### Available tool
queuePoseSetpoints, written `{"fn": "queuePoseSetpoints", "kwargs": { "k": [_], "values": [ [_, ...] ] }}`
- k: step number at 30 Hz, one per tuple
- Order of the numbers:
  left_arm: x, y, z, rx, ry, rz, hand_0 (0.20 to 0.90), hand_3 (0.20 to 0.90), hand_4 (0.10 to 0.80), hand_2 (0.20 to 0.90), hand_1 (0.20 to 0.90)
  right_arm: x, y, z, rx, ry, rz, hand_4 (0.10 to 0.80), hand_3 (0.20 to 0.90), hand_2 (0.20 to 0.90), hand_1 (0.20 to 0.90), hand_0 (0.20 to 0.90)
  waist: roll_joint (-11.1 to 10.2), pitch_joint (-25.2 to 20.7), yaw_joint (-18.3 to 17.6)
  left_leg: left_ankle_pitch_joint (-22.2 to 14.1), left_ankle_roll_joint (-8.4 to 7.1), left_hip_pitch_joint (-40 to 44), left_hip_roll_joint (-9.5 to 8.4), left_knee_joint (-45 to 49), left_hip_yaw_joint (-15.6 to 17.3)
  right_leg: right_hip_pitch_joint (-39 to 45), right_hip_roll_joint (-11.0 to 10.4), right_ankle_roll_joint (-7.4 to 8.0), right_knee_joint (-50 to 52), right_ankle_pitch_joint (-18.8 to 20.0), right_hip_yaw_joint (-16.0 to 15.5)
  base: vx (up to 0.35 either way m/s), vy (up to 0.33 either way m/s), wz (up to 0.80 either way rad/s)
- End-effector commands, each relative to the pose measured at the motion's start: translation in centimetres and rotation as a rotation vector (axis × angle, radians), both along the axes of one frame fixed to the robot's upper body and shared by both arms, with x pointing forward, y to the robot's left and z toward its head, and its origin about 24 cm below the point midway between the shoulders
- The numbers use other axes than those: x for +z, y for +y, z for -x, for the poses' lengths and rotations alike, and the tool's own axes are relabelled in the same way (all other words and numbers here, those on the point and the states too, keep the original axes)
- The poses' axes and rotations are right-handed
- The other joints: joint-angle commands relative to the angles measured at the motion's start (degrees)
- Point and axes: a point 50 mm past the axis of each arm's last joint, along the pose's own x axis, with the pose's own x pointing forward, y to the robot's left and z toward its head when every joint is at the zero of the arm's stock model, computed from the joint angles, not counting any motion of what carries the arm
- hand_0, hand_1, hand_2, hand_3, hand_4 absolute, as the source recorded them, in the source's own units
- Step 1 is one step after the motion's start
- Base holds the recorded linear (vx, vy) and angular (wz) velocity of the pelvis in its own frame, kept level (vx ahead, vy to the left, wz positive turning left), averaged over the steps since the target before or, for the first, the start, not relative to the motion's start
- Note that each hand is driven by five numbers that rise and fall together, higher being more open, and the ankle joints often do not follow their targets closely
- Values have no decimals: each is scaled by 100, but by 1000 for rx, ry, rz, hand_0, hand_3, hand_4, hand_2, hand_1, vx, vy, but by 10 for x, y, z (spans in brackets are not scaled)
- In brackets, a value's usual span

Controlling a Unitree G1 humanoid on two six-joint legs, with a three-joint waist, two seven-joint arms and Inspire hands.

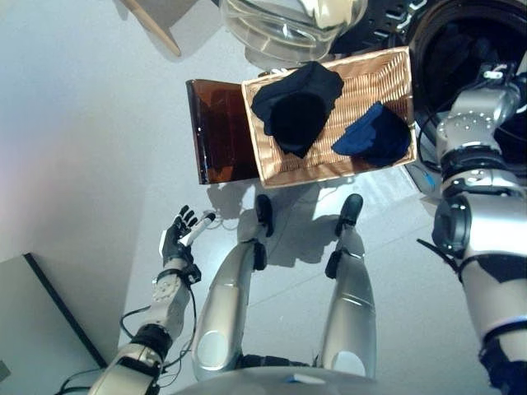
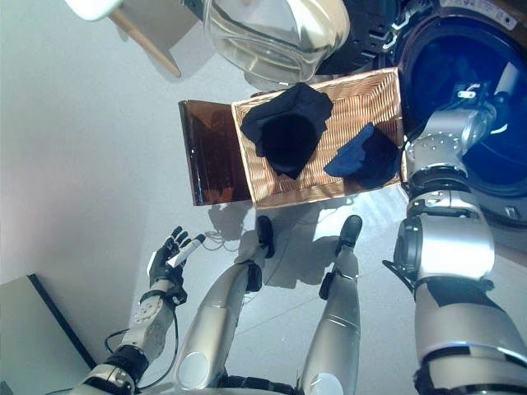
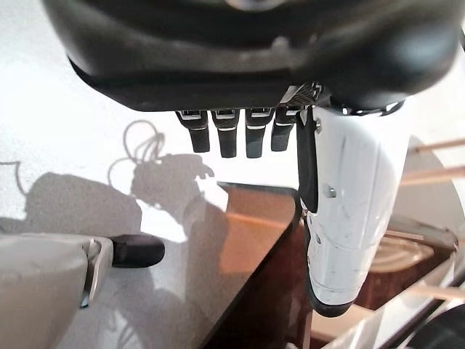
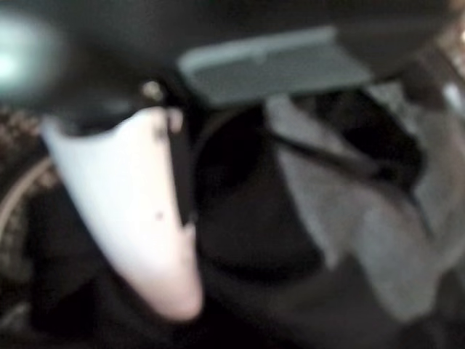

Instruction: Pick up the clothes and place them into the washing machine

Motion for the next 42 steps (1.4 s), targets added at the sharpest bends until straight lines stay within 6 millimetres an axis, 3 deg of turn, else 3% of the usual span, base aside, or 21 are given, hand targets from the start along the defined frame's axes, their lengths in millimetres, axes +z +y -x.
{"fn": "queuePoseSetpoints", "kwargs": {
  "k": [1, 8, 12, 20, 28, 30, 31, 32, 35, 36, 42],
  "values": [
    [-7, 18, 22, 28, 16, -44, 900, 900, 800, 900, 900, 63, -35, 35, -187, -190, 100, 300, 200, 200, 200, 200, 367, -429, 66, 518, -650, 9, -18, -844, -231, -194, 139, -56, 1236, -1021, -95, 0, 0, 0],
    [-7, 18, 23, 31, 19, -44, 900, 900, 800, 900, 900, 67, -47, 48, -264, -253, 14, 300, 200, 200, 200, 200, 426, -475, 59, 534, -652, -56, -26, -839, -226, -305, 131, -57, 1308, -1033, -62, 0, 0, 0],
    [-8, 22, 24, 42, 23, -54, 900, 900, 800, 900, 900, 80, -52, 58, -304, -296, 9, 300, 200, 200, 200, 200, 423, -529, 40, 529, -657, -63, -31, -844, -223, -329, 133, -56, 1317, -1035, -54, 0, 0, 0],
    [-7, 30, 28, 61, 21, -67, 900, 900, 800, 900, 900, 102, -67, 77, -379, -283, 105, 300, 200, 200, 200, 200, 404, -600, 9, 537, -677, -77, -26, -862, -221, -368, 153, -59, 1334, -1043, -47, 0, 0, 0],
    [-7, 35, 31, 76, 15, -72, 900, 900, 800, 900, 900, 114, -68, 84, -404, -249, 208, 300, 200, 200, 200, 200, 353, -596, -18, 576, -686, -61, -5, -918, -192, -353, 165, -52, 1319, -1025, -44, -4, -6, -3],
    [-6, 36, 31, 73, 13, -77, 900, 900, 800, 900, 900, 111, -71, 81, -397, -170, 270, 498, 477, 477, 477, 477, 325, -595, -18, 573, -684, -48, 3, -914, -187, -342, 170, -56, 1317, -1021, -59, 0, 0, 0],
    [-5, 36, 30, 69, 7, -78, 900, 900, 800, 900, 900, 109, -71, 78, -383, -125, 308, 575, 584, 584, 584, 584, 312, -583, -21, 573, -685, -49, 13, -907, -182, -343, 169, -58, 1315, -1010, -69, 0, 0, 0],
    [-5, 36, 29, 69, 4, -78, 900, 900, 800, 900, 900, 108, -71, 77, -380, -101, 319, 800, 900, 900, 900, 900, 307, -575, -28, 570, -684, -53, 17, -898, -183, -340, 173, -62, 1313, -1009, -69, -21, -31, 1],
    [-3, 35, 27, 54, -6, -82, 900, 900, 800, 900, 900, 102, -74, 72, -353, 1, 375, 800, 900, 900, 900, 900, 260, -591, -35, 449, -729, -9, 15, -888, -253, -298, 186, -24, 1326, -1116, -7, 28, -11, 1],
    [-2, 36, 27, 51, -7, -84, 900, 900, 800, 900, 900, 100, -74, 71, -347, 21, 380, 800, 900, 900, 900, 900, 264, -550, -34, 564, -685, -64, 37, -875, -183, -344, 180, -72, 1323, -999, -76, 95, -20, 2],
    [-5, 39, 29, 52, 11, -91, 900, 900, 800, 900, 900, 100, -73, 68, -336, 48, 377, 800, 900, 900, 900, 900, 244, -571, -20, 436, -715, 19, 18, -890, -247, -304, 196, -32, 1363, -1126, -11, 18, -3, 0]
  ]
}}
